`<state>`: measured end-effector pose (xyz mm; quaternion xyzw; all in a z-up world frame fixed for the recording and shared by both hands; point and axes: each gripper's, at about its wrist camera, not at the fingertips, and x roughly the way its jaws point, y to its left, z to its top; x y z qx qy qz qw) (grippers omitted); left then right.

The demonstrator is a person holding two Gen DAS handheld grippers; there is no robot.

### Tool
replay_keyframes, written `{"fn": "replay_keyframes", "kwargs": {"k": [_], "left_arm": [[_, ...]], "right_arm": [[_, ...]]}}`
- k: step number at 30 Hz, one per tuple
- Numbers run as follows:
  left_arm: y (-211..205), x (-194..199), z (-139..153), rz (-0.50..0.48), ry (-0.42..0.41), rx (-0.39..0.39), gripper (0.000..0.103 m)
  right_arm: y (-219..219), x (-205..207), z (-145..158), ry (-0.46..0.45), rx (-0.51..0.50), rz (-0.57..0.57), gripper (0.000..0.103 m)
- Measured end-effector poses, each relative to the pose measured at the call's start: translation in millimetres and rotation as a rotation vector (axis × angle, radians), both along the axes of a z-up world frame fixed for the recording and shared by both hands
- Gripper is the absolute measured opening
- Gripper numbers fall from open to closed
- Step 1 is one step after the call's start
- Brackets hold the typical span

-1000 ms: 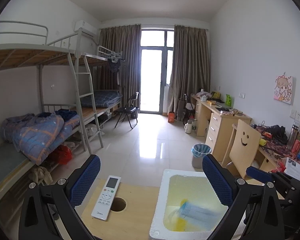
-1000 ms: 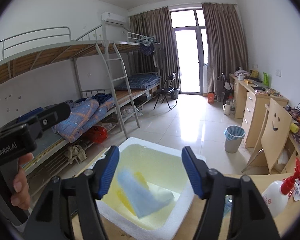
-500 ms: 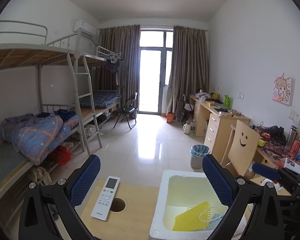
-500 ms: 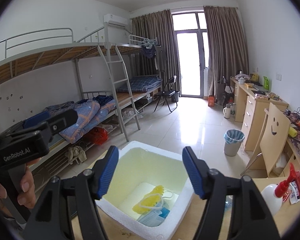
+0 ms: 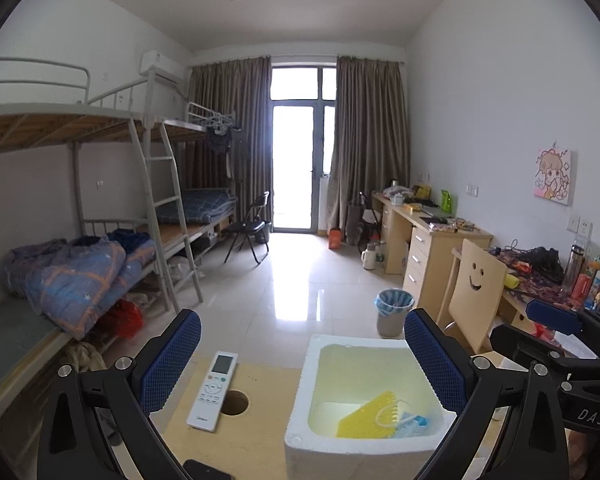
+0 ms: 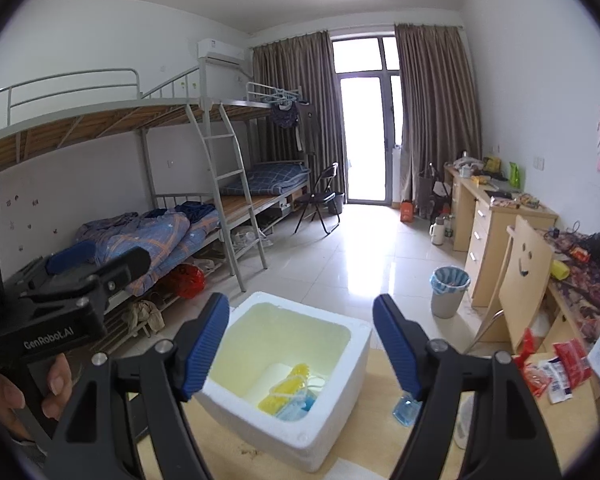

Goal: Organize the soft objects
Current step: 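Move both grippers back toward the grey sock and tissues on the table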

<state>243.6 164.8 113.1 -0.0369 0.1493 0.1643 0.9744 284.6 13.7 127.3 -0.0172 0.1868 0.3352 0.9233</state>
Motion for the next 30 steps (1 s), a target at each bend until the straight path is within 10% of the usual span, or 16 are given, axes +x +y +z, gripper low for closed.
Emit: {"fn": "replay_keyframes", "kwargs": {"k": [13,30], "left_arm": [[-36.3,-79.5,22.0,-0.039,-0.014,0.013,0.102],[-67.9,-141.1,7.7,-0.094,-0.049,0.053,0.102]], "right_arm": [[-41.4,-78.8,20.6,-0.087,0.029,-0.007,0.102],[-66.3,-126.3,-1.2,-0.109,0.04,0.009,0.103]]}}
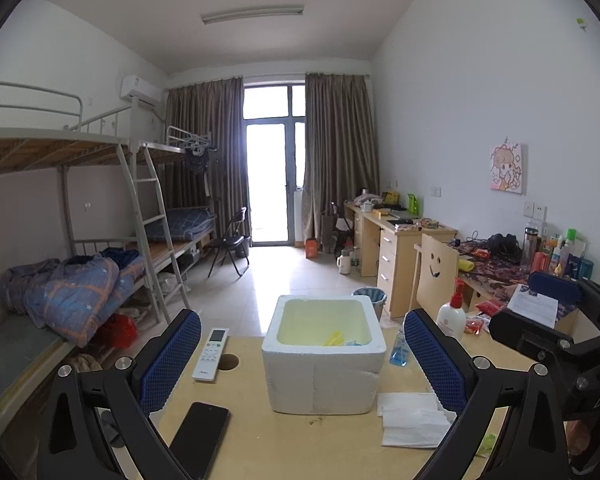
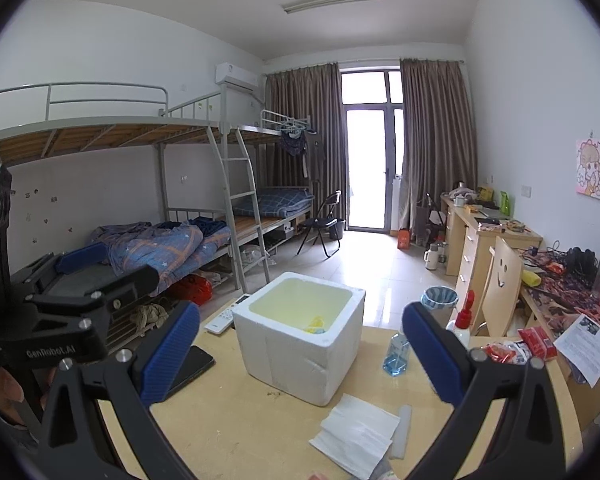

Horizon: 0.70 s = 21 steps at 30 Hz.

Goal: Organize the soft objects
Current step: 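Move both grippers back toward the grey sock and tissues on the table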

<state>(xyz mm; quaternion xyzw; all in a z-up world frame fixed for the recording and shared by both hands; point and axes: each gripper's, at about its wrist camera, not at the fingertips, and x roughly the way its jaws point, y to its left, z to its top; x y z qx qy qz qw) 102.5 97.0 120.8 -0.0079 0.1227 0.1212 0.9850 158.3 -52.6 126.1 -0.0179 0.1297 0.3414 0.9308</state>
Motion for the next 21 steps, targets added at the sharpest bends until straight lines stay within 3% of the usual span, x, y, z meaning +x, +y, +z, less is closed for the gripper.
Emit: {"fn": "replay_keyframes", "kwargs": {"k": [10,17,21], "left_arm": [[-10.1,-30.9,-30.7,-0.038,-0.083,-0.008,0.102],[-20.6,-45.1,-58.4,-0.022,-0.102,0.034,0.102],[-29.2,-50.2,-78.0,-0.024,-0.093,0.027,0.102]], "right_arm": [[-14.8,-16.3,-30.4,0.012,0.037,0.0,0.103],[-27.1,-33.3,-58.8,-0.031,0.035,-0.081,0.103],[-35.1,-41.8,-75.2,-0.006,0.052,-0.061,0.103]]}}
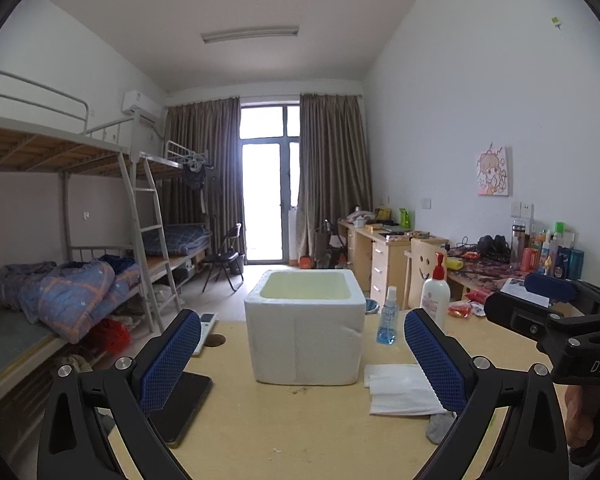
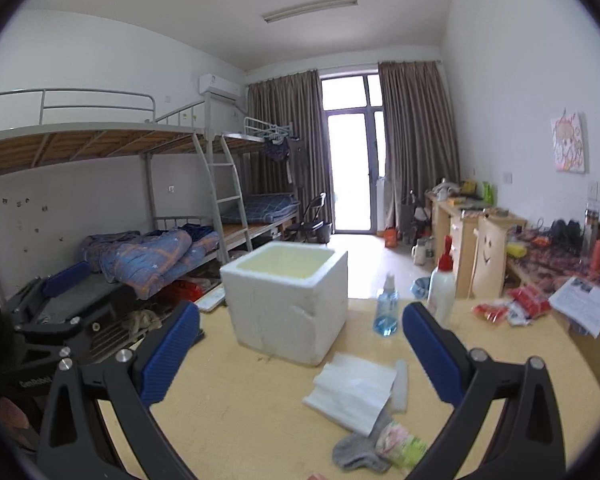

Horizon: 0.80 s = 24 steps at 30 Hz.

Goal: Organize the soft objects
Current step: 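Move both grippers back toward the grey sock and tissues on the table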

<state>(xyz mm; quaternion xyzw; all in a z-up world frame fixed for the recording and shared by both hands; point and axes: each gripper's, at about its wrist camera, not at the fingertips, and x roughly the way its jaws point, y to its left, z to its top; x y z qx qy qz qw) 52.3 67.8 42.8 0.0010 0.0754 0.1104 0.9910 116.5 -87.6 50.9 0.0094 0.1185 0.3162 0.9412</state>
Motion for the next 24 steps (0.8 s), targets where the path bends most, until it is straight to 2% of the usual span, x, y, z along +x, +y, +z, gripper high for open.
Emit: {"fn": "replay_keyframes", "kwargs": {"k": [6,14,18,24], "left_arm": [[-6.9,-12.8,-22.5,-0.018,-0.016,0.0,0.102],[-11.8,-16.6,-51.1,-0.03,-0.017,-0.035,0.102],[-13.5,-16.3,-65.5,-0.068,0.004,-0.043,0.102],[-8.2,-14.9,-79.9,-0.042,0.046,-0.068,0.102]], "right_arm": [[-6.4,-16.1,-22.9,-0.05,-0.024,-0.049,0.103],[-5.2,-23.4,-50.0,-0.035,-0.045,-0.078,0.103],[-4.9,-21.2,-60.2,0.006,-0.041,-0.077,0.103],[-7.8,-20.0,-70.3,0.023,-0.047,-0.106,0.103]]}}
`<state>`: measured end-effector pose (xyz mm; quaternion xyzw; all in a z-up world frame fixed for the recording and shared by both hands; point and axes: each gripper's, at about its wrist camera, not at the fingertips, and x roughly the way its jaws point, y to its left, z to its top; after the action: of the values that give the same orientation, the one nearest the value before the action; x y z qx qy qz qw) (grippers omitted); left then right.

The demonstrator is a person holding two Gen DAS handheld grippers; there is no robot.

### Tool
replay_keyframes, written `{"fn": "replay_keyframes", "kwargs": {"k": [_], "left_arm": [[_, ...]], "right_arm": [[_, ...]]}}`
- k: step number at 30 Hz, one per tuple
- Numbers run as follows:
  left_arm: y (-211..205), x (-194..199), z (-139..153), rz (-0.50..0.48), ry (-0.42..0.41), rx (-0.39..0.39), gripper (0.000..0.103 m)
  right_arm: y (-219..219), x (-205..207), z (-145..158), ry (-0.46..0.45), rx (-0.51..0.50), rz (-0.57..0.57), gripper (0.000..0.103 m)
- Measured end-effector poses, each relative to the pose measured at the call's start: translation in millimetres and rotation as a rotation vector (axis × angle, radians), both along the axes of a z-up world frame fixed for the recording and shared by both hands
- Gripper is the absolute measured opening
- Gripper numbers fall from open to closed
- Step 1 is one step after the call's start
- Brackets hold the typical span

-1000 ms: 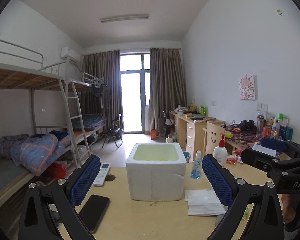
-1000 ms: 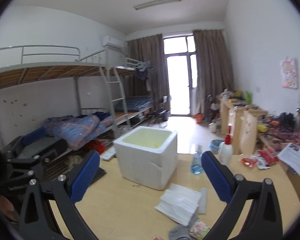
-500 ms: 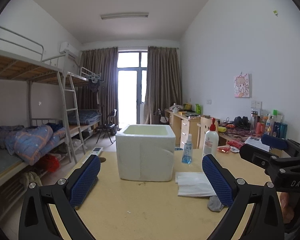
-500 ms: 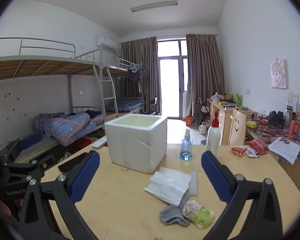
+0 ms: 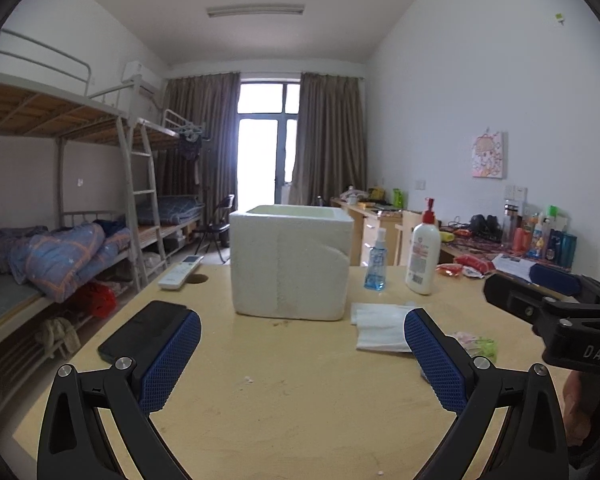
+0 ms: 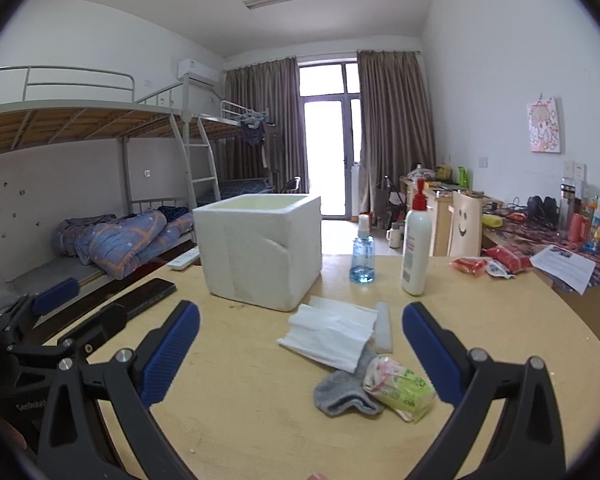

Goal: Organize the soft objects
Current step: 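Move both grippers back toward the grey sock and tissues on the table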

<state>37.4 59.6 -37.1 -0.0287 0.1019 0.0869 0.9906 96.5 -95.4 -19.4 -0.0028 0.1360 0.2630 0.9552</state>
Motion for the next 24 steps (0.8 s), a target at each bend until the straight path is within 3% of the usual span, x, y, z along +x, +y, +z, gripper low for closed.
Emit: {"fn": "replay_keyframes", "kwargs": {"k": [12,24], "left_arm": [[1.6,7.4,-10.3,0.017,0.035,-0.029,0.102],[-28.8,34.6,-17.1,-0.139,0.102,-0.065,0.102]], "right_arm": [[-6.2,7.2,-9.1,0.014,-0.026,-0.032,0.103],[-48.4,17.9,-19.6,0.06,-0.03,-0.134,0.103]]}}
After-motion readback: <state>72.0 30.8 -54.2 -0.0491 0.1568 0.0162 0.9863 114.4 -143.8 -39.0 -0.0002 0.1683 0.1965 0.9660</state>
